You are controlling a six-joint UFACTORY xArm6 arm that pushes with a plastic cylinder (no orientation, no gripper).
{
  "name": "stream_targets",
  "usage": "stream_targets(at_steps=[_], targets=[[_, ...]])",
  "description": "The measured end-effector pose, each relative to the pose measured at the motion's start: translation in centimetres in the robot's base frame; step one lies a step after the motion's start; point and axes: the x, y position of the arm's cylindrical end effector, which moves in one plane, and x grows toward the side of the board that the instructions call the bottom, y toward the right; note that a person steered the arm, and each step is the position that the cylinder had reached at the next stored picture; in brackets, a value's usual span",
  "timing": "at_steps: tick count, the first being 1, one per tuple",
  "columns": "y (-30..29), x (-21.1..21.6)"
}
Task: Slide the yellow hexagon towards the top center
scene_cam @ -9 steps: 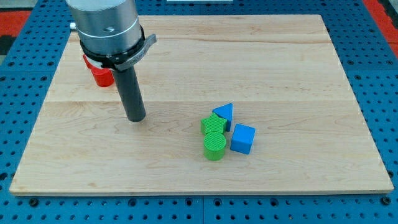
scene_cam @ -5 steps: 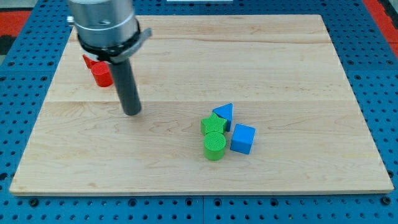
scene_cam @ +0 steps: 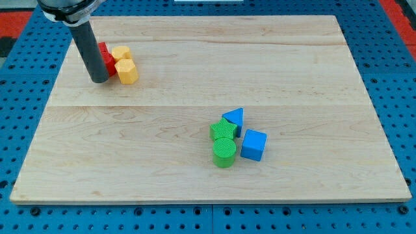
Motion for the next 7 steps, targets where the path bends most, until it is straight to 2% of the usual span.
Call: stream_targets(at_steps=[4,7], targets=[[11.7,-4.8],[13.4,-5.4]])
